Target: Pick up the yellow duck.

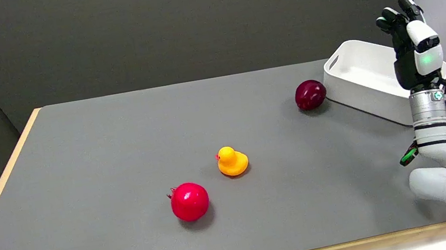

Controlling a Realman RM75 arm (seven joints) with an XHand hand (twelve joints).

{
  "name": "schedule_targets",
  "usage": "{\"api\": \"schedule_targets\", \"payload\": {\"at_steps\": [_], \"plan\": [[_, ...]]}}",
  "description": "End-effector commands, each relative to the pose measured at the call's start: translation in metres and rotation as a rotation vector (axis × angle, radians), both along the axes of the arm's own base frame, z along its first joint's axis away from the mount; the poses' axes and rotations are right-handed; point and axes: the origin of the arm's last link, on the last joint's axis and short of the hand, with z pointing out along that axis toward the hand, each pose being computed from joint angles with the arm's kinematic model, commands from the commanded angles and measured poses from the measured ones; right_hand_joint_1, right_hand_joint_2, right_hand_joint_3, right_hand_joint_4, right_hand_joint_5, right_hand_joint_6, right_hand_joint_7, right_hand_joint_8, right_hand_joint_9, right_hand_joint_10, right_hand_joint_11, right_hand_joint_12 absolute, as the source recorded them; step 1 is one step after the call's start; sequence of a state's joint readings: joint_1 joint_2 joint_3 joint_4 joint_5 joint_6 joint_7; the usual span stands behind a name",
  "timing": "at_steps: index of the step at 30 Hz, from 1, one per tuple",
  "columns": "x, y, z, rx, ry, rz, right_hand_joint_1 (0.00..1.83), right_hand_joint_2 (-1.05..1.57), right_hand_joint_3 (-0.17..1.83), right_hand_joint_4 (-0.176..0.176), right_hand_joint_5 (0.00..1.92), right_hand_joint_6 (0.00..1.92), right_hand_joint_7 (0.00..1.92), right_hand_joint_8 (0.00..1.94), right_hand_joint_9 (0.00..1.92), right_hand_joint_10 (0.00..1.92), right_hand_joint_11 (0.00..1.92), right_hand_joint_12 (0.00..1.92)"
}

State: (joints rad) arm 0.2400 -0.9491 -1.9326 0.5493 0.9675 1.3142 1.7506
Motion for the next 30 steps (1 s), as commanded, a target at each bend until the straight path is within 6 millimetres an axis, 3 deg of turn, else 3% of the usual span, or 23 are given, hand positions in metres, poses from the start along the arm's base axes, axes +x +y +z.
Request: {"api": "schedule_targets", "payload": {"at_steps": [1, 3, 5, 8, 12, 18, 22, 24, 30], "plan": [[0.014, -0.017, -0.016, 0.093, 0.103, -0.01, 0.41, 0.77, 0.99, 0.034, 0.19, 0.44, 0.41, 0.49, 0.35, 0.82, 0.0, 1.05], [0.021, -0.016, -0.02, 0.097, 0.17, -0.005, 0.43, 0.81, 0.89, 0.037, 0.2, 0.41, 0.42, 0.45, 0.34, 0.84, 0.0, 0.96], [0.03, -0.017, -0.026, 0.096, 0.3, -0.008, 0.5, 0.72, 0.99, 0.035, 0.18, 0.43, 0.39, 0.49, 0.33, 0.8, 0.0, 0.79], [0.047, -0.027, -0.049, 0.161, 0.52, -0.043, 0.56, 0.71, 0.94, 0.033, 0.19, 0.42, 0.38, 0.45, 0.31, 0.8, 0.0, 0.65], [0.075, -0.041, -0.088, 0.231, 0.737, -0.055, 0.59, 0.71, 0.84, 0.012, 0.2, 0.37, 0.35, 0.37, 0.25, 0.8, 0.0, 0.49], [0.109, -0.051, -0.164, 0.181, 0.95, -0.044, 0.59, 0.69, 0.84, 0.006, 0.21, 0.38, 0.35, 0.36, 0.24, 0.79, 0.0, 0.55], [0.107, -0.059, -0.214, 0.161, 1.067, -0.089, 0.59, 0.69, 0.84, 0.006, 0.22, 0.4, 0.36, 0.38, 0.25, 0.79, 0.0, 0.67], [0.103, -0.059, -0.241, 0.173, 1.081, -0.096, 0.57, 0.64, 0.95, 0.009, 0.21, 0.46, 0.34, 0.45, 0.27, 0.78, 0.0, 0.76], [0.084, -0.049, -0.291, 0.217, 1.12, -0.113, 0.6, 0.67, 0.88, 0.008, 0.25, 0.44, 0.39, 0.41, 0.27, 0.83, 0.0, 0.88]]}}
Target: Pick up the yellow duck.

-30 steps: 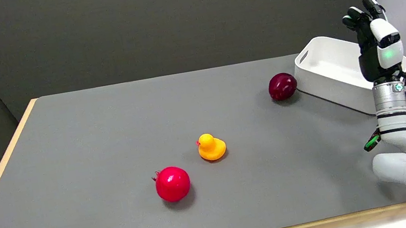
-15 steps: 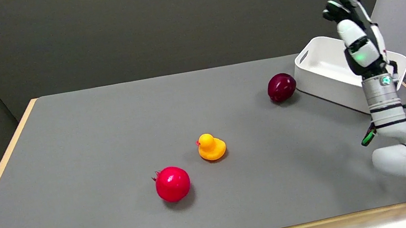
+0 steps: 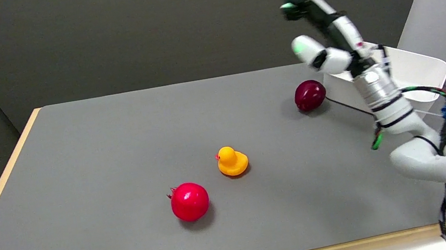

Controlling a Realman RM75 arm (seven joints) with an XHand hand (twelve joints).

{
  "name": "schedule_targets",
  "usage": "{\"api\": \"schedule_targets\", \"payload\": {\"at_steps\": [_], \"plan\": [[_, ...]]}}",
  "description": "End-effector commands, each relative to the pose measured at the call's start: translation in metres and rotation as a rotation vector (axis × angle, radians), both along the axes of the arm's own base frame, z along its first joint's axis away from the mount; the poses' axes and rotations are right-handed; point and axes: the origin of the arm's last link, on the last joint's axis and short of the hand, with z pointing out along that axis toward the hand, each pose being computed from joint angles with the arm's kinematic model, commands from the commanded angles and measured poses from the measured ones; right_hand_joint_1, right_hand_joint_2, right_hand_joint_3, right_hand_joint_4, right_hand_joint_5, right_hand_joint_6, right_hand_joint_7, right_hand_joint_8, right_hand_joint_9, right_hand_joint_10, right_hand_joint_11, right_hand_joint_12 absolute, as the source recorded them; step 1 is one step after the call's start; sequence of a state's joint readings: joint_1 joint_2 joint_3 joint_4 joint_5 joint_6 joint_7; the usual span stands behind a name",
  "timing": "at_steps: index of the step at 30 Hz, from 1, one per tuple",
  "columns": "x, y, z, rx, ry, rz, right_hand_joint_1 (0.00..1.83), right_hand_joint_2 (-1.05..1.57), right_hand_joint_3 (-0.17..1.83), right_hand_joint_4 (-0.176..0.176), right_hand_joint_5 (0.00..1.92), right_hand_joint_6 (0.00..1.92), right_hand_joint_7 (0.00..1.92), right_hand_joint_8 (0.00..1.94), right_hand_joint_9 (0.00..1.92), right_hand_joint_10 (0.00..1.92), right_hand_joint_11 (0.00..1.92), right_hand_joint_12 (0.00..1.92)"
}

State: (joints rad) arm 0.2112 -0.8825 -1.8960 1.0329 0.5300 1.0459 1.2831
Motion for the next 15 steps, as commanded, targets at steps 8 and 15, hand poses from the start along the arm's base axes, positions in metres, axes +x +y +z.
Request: {"api": "schedule_targets", "payload": {"at_steps": [8, 15], "plan": [[-0.029, 0.019, -0.22, 0.041, 0.656, -0.112, 0.65, 0.65, 0.92, -0.014, 0.23, 0.45, 0.36, 0.43, 0.25, 0.81, 0.0, 0.9], [-0.048, 0.025, -0.211, 0.013, 0.671, -0.18, 0.67, 0.62, 0.97, -0.026, 0.21, 0.48, 0.32, 0.49, 0.23, 0.78, 0.0, 0.94]]}}
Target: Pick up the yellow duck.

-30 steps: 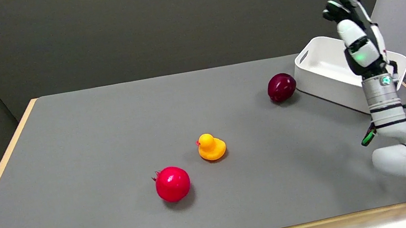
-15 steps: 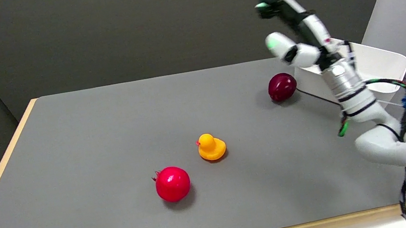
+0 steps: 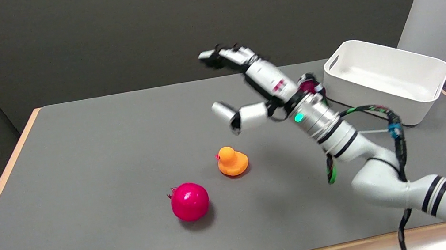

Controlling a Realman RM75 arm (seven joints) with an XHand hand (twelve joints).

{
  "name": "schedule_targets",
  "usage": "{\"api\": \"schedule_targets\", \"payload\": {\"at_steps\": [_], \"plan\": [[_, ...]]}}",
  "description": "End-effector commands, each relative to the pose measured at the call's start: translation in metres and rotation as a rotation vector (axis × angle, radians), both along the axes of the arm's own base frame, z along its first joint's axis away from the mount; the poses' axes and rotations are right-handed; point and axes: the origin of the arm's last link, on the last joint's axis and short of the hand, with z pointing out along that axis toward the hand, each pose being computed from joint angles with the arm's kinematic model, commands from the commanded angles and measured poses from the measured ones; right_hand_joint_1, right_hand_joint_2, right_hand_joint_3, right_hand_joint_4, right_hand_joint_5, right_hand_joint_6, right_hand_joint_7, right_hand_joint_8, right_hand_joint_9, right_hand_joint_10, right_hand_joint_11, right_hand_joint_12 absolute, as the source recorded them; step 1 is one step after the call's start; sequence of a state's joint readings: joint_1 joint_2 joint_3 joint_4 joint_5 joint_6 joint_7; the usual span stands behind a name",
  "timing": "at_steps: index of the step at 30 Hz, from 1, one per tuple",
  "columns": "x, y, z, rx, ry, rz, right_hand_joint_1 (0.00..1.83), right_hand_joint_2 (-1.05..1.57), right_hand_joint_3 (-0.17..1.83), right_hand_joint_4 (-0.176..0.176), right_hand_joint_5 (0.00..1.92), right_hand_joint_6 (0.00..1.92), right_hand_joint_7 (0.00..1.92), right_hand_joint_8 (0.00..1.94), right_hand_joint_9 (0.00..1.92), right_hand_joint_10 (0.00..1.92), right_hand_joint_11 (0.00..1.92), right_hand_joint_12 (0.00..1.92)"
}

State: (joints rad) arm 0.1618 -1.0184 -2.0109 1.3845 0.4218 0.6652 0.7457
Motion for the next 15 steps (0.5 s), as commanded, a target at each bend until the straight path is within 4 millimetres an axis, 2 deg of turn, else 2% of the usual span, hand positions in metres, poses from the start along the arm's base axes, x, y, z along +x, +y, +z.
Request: {"api": "schedule_targets", "payload": {"at_steps": [1, 5, 8, 12, 15], "plan": [[-0.039, 0.03, -0.073, -0.014, 0.285, -0.099, 0.67, 0.62, 0.97, -0.029, 0.21, 0.48, 0.32, 0.49, 0.24, 0.79, 0.0, 0.95], [-0.045, 0.032, -0.072, -0.022, 0.318, -0.106, 0.69, 0.65, 0.89, -0.042, 0.24, 0.44, 0.37, 0.45, 0.25, 0.85, 0.0, 0.99], [-0.047, 0.034, -0.071, -0.025, 0.334, -0.106, 0.65, 0.64, 0.97, -0.049, 0.24, 0.51, 0.4, 0.55, 0.31, 0.88, 0.0, 1.07], [-0.049, 0.035, -0.07, -0.024, 0.339, -0.113, 0.71, 0.66, 0.9, -0.052, 0.29, 0.52, 0.47, 0.56, 0.36, 1.02, 0.0, 1.18], [-0.053, 0.034, -0.065, -0.027, 0.364, -0.138, 0.72, 0.65, 0.92, -0.051, 0.29, 0.55, 0.49, 0.6, 0.39, 1.04, 0.02, 1.22]]}}
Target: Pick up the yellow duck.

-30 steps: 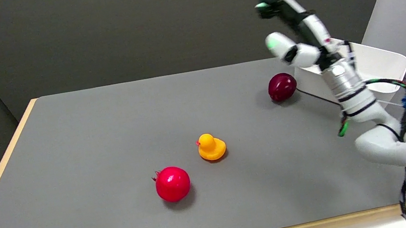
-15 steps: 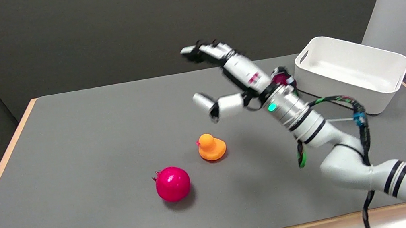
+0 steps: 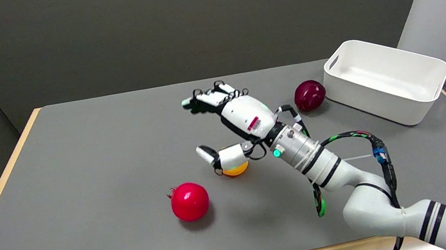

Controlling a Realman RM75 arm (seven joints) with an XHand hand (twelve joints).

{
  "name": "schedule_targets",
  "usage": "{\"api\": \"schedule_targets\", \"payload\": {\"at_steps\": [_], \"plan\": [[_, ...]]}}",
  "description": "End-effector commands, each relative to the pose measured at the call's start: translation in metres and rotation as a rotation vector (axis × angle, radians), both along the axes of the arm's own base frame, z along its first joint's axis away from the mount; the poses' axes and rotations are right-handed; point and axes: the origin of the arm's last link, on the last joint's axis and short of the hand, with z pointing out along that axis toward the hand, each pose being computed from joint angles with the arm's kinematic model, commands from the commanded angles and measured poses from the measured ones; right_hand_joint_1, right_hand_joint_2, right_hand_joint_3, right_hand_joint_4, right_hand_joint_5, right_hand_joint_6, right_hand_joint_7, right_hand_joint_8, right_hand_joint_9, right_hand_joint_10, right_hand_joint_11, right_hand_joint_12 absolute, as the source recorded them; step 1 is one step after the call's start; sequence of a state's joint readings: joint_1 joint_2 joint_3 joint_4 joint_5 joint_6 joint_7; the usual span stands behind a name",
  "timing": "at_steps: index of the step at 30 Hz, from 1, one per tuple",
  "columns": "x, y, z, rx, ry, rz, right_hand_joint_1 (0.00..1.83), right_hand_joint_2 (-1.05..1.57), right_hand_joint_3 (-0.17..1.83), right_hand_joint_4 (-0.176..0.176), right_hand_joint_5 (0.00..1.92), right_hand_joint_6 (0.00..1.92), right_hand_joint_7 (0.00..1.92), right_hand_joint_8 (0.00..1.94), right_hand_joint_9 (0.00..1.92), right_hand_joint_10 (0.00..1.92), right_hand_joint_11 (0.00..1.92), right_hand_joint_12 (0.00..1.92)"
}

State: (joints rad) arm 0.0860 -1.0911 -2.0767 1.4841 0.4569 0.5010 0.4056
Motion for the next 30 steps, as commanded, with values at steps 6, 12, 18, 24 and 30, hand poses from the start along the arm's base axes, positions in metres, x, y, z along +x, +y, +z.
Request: {"api": "schedule_targets", "payload": {"at_steps": [6, 12, 18, 24, 30], "plan": [[-0.03, 0.011, -0.004, -0.023, 0.144, -0.118, 0.72, 0.66, 0.89, -0.051, 0.31, 0.55, 0.5, 0.61, 0.4, 1.07, 0.04, 1.22], [-0.03, 0.009, 0.001, -0.03, 0.143, -0.124, 0.73, 0.64, 0.92, -0.049, 0.3, 0.55, 0.5, 0.61, 0.41, 1.07, 0.03, 1.23], [-0.032, 0.006, 0.009, -0.055, 0.149, -0.128, 0.74, 0.64, 0.93, -0.04, 0.28, 0.52, 0.49, 0.6, 0.42, 1.08, 0.03, 1.24], [-0.04, -0.003, 0.028, -0.109, 0.166, -0.148, 0.75, 0.64, 0.93, -0.037, 0.27, 0.52, 0.49, 0.6, 0.42, 1.08, 0.04, 1.25], [-0.052, -0.012, 0.043, -0.152, 0.147, -0.2, 0.76, 0.64, 0.93, -0.033, 0.27, 0.5, 0.48, 0.59, 0.42, 1.08, 0.05, 1.25]]}}
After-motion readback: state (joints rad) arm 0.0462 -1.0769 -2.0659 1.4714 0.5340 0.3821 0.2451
